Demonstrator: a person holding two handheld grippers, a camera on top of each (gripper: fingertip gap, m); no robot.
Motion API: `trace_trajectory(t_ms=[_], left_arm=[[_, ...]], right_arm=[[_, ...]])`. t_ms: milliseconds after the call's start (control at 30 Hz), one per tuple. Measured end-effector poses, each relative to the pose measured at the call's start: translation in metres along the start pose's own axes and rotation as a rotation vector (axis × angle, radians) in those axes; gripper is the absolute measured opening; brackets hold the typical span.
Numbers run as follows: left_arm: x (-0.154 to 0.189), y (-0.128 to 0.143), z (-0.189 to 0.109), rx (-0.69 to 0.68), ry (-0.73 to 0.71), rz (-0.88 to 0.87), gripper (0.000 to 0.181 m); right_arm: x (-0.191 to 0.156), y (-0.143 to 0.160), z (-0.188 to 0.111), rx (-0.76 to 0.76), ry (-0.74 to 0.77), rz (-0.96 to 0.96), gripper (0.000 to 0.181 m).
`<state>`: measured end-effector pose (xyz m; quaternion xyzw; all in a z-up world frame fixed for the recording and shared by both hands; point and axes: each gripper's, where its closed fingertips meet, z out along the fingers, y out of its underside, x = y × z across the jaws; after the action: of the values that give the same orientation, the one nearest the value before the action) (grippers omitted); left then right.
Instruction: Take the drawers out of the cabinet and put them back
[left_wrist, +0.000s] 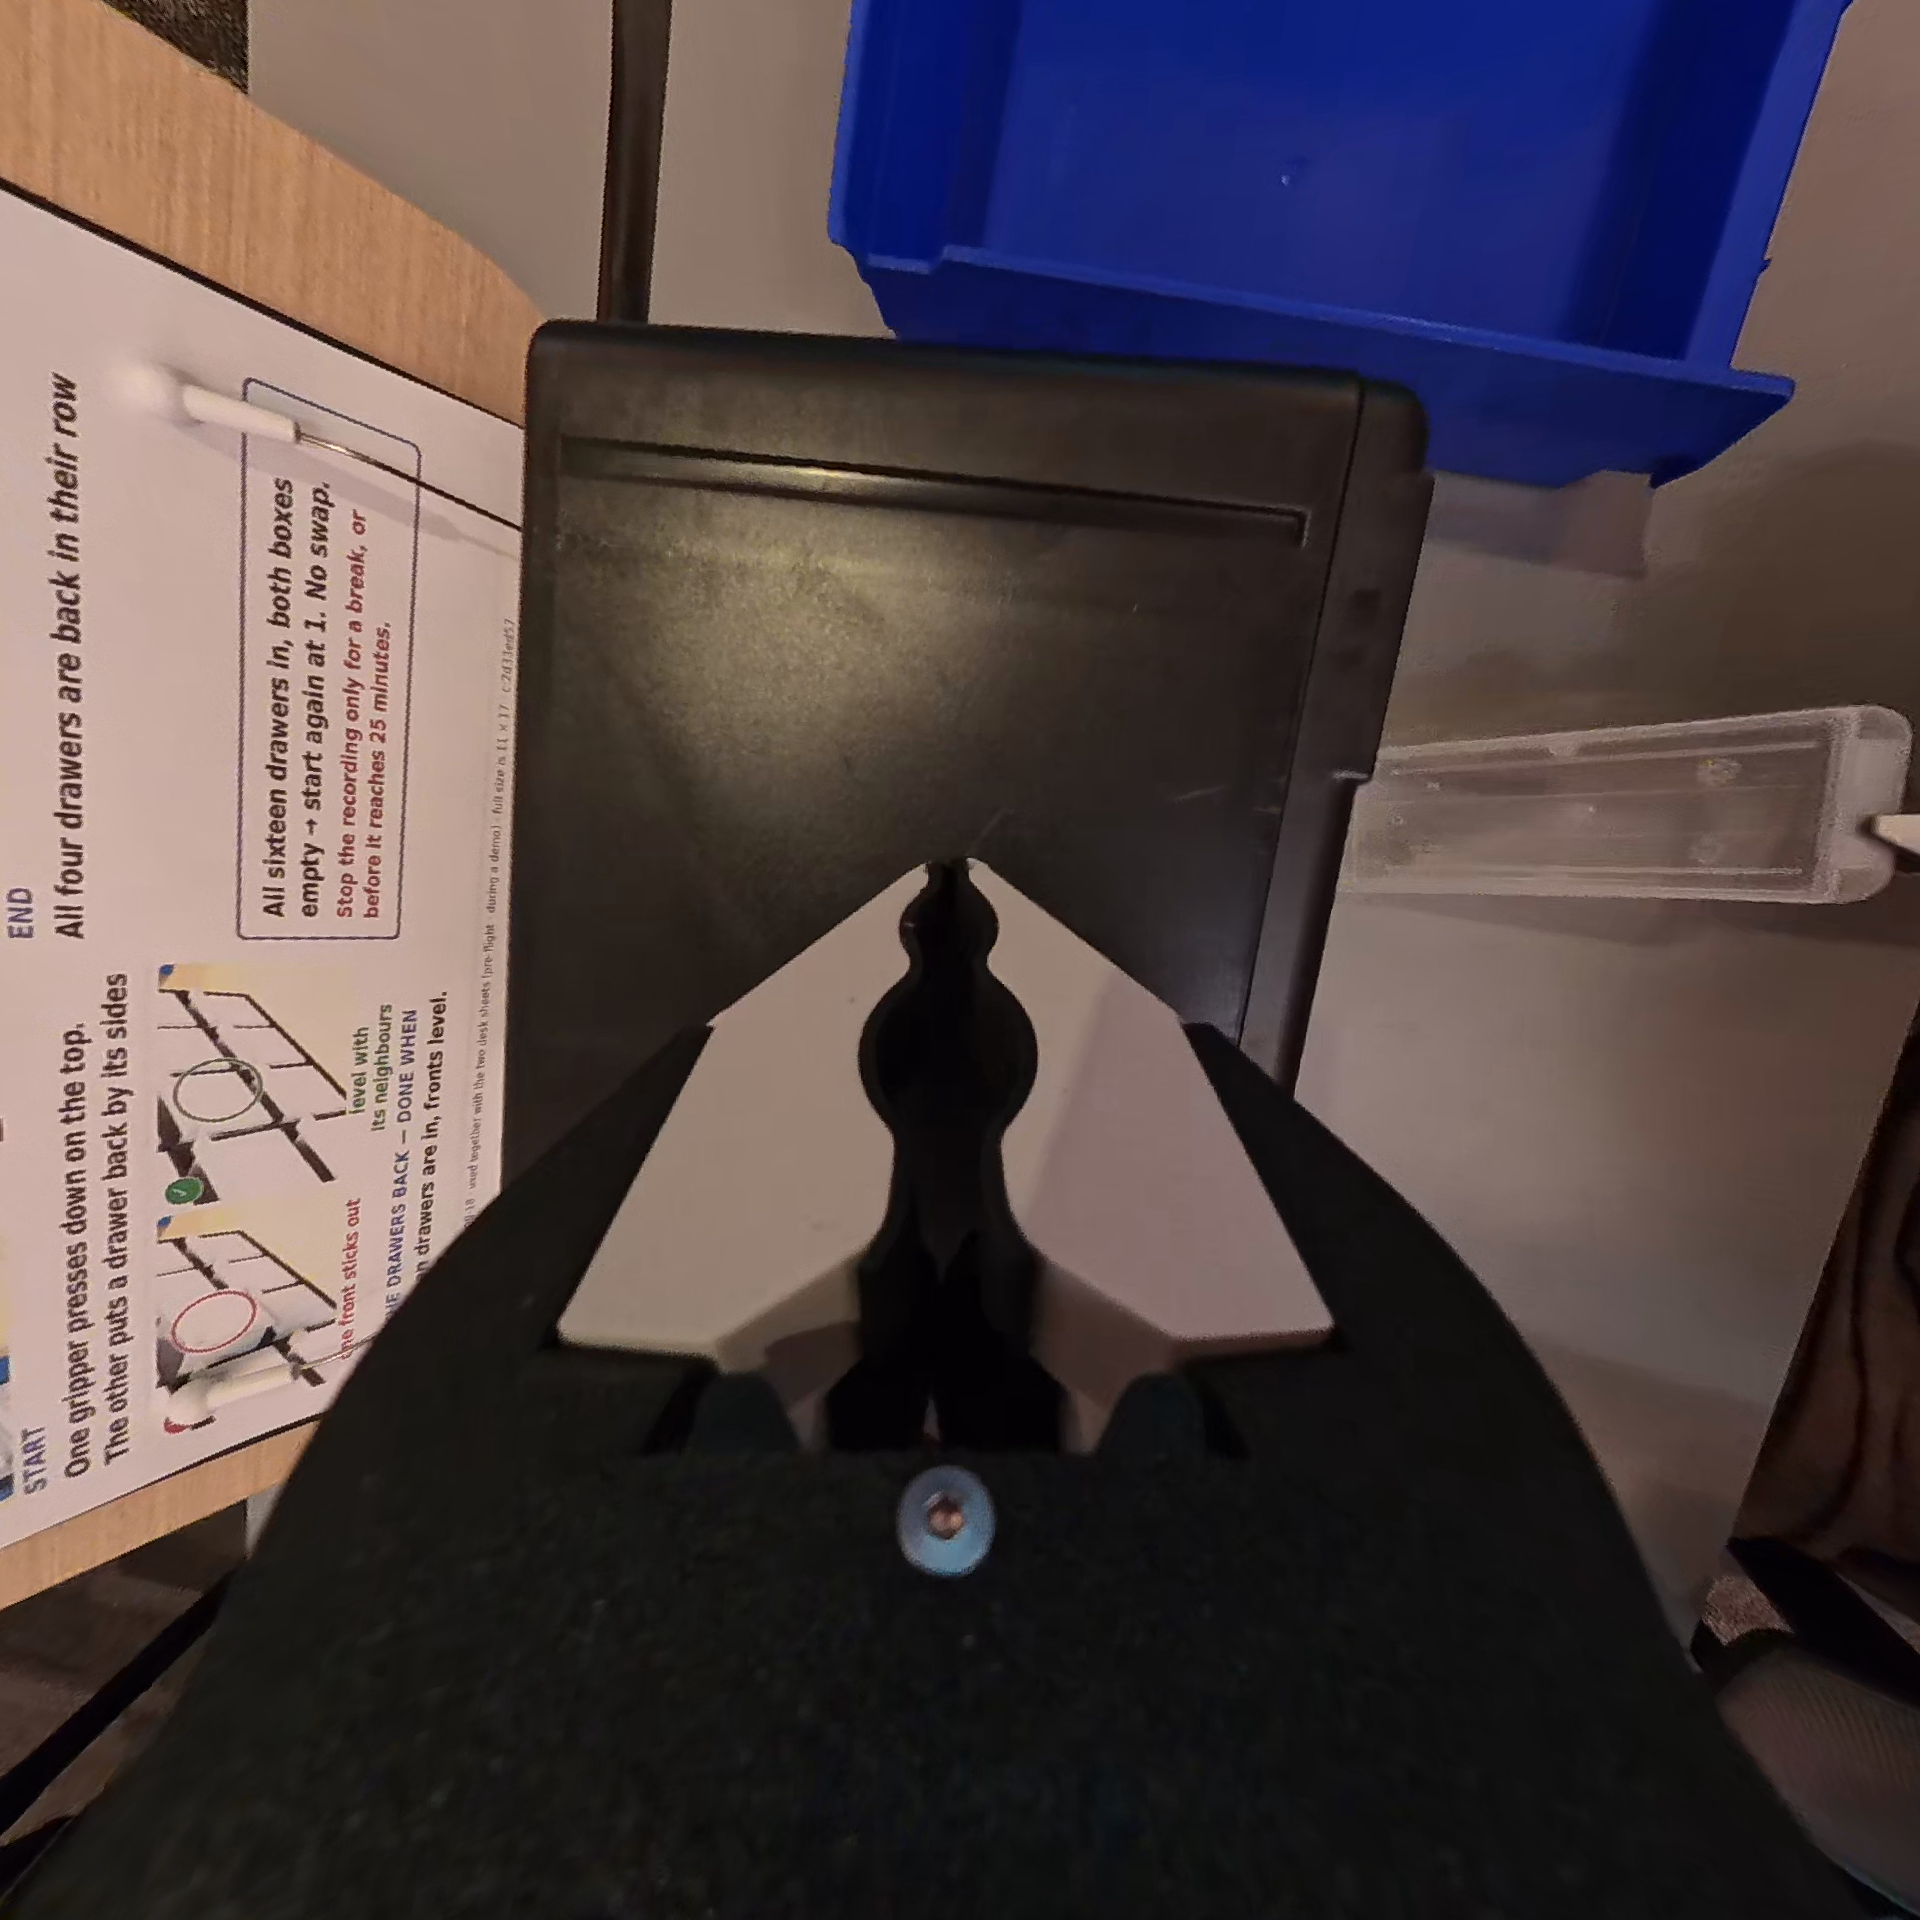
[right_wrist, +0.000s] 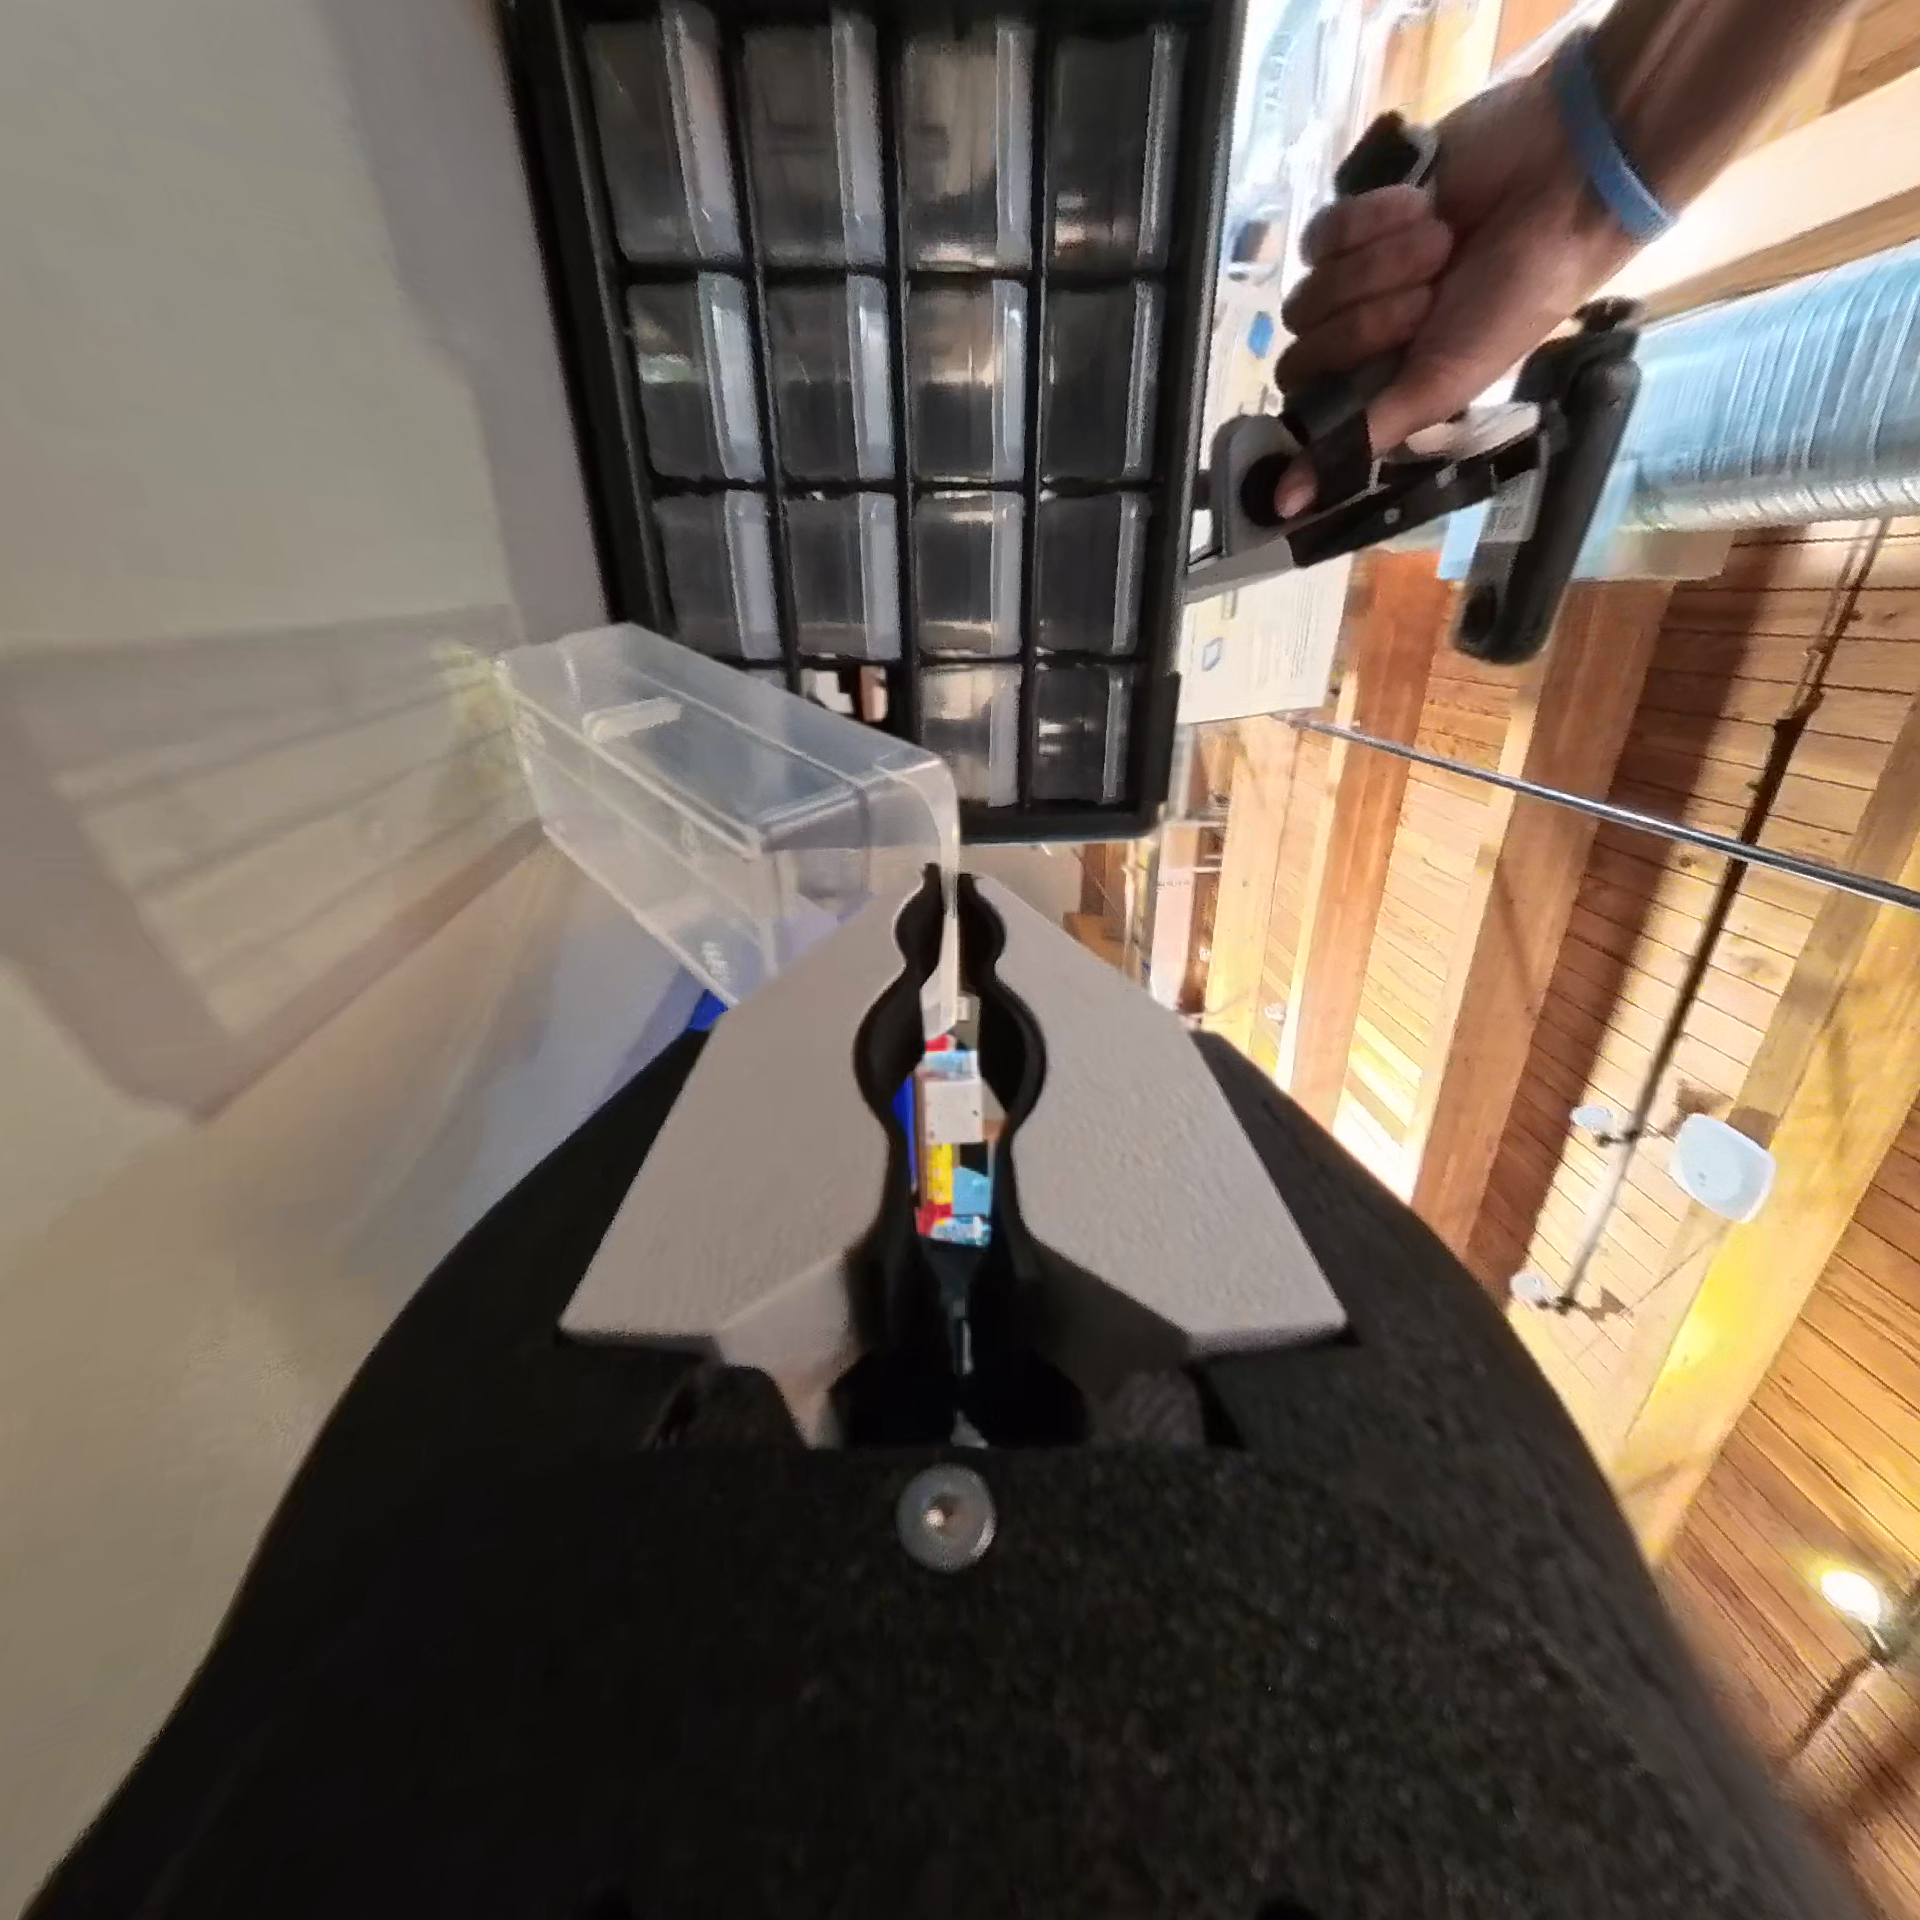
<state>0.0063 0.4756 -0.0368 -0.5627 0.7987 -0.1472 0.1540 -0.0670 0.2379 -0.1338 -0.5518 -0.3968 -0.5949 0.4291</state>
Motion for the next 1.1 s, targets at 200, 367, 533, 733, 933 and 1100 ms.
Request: trace_trajectory(t_ms=[200, 367, 533, 733, 933, 1100], left_arm=[[0.0, 0.0, 0.0, 0.012, -0.007, 0.002, 0.0], [0.0, 0.0, 0.0, -0.004, -0.023, 0.015, 0.0], [0.0, 0.0, 0.0, -0.009, -0.041, 0.027, 0.0], [0.0, 0.0, 0.0, 0.005, -0.036, 0.019, 0.0], [0.0, 0.0, 0.0, 0.02, -0.027, 0.011, 0.0], [0.0, 0.0, 0.0, 0.031, -0.026, 0.004, 0.0]], right_arm=[[-0.036, -0.003, -0.05, 0.117, -0.146, -0.098, 0.006], [-0.074, 0.008, -0.073, 0.032, -0.361, 0.022, 0.01], [-0.074, 0.012, -0.077, -0.033, -0.471, 0.271, 0.018], [-0.069, 0.0, -0.09, -0.133, -0.658, 0.81, 0.051], [-0.075, 0.003, -0.074, -0.395, -0.733, 1.309, 0.086], [-0.098, 0.0, -0.06, -0.549, -0.9, 1.411, 0.099]])
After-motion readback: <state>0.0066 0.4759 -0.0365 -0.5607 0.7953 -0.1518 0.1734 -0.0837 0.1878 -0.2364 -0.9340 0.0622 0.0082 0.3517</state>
